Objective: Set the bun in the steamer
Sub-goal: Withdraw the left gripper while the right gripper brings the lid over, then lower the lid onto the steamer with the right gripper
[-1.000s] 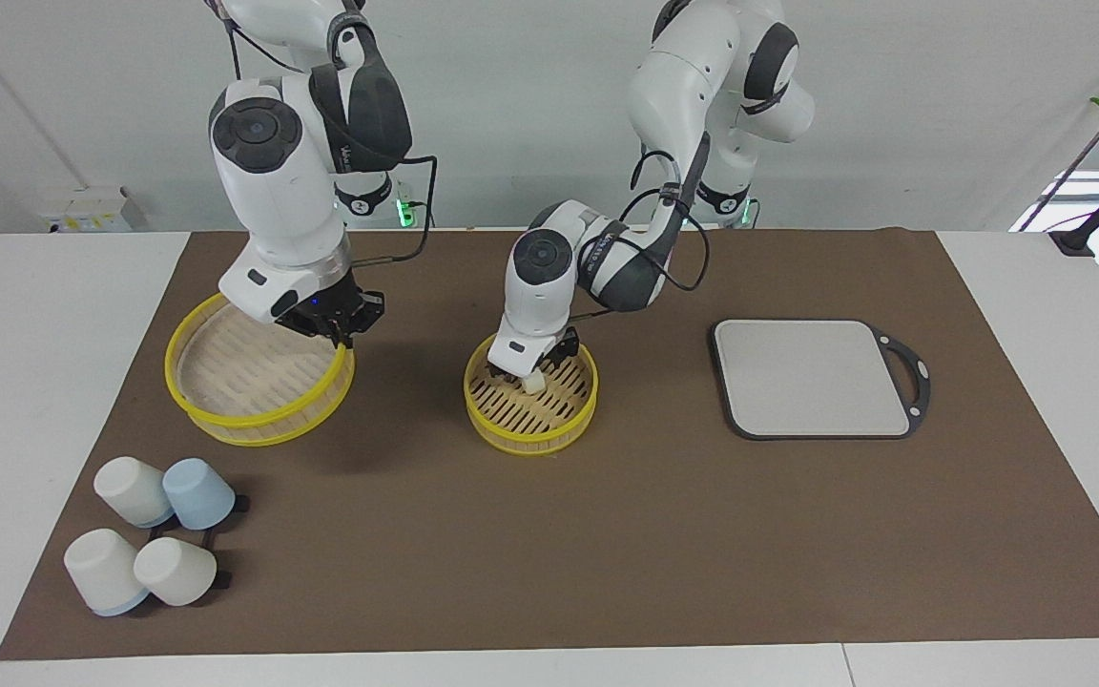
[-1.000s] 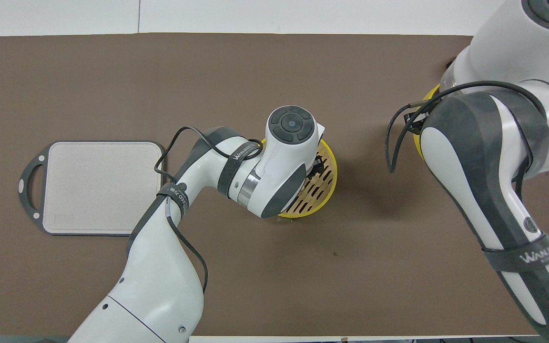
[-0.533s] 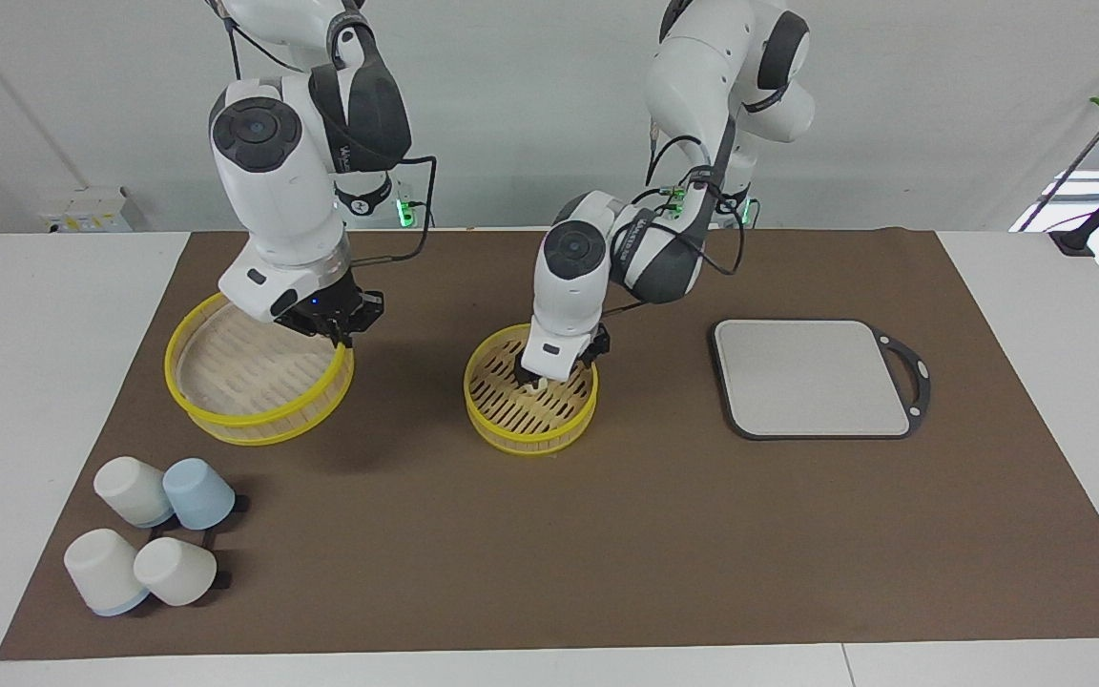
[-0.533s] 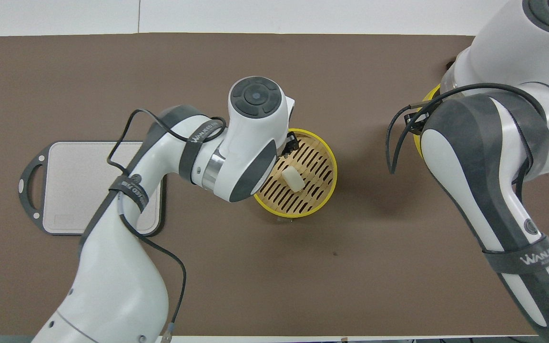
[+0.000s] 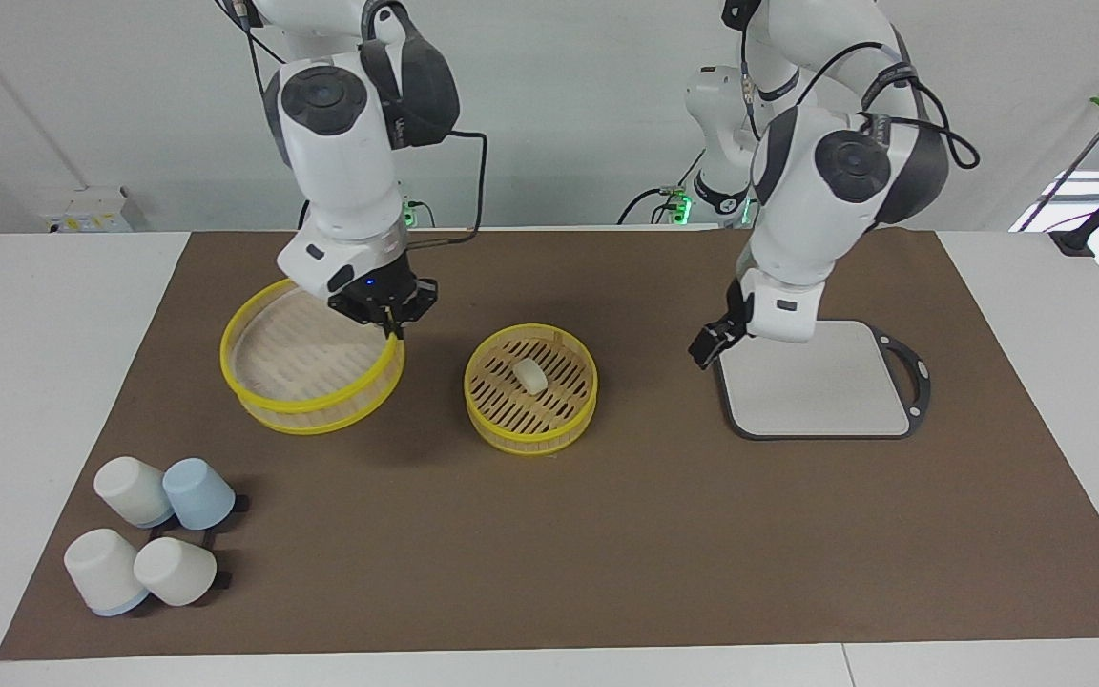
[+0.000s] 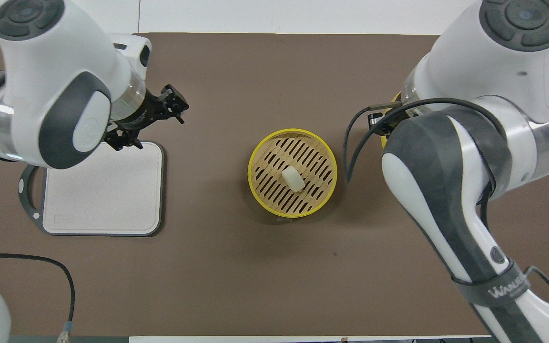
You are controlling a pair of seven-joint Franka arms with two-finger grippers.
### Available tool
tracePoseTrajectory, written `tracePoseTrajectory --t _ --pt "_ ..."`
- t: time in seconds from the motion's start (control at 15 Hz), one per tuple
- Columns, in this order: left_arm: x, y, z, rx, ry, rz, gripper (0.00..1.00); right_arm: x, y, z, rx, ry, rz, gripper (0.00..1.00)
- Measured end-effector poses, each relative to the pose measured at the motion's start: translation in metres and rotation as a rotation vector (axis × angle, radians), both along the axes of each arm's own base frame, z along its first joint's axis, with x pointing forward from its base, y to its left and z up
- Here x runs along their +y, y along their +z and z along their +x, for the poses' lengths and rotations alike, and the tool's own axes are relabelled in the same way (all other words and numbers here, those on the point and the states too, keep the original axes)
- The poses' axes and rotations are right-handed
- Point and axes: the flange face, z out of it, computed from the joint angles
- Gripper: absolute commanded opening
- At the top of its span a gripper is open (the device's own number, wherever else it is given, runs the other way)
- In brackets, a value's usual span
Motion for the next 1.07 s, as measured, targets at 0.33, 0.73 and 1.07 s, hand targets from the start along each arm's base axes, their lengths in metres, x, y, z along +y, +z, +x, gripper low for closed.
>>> tracePoseTrajectory --t 0.33,0.73,1.07 --pt "0.127 0.048 -0.017 0.032 -0.100 -0.038 1.00 0.123 -0.009 -0.009 -0.001 -0.136 0.002 0.00" --pt "0.177 0.075 -0.077 0.041 -0.181 -0.077 1.00 0.209 -0.079 -0.010 -0.003 -0.192 0.008 0.00" --pt "0.183 0.070 -0.078 -0.004 -0.256 -0.085 1.00 0.235 -0.095 -0.018 -0.010 -0.199 0.046 0.00"
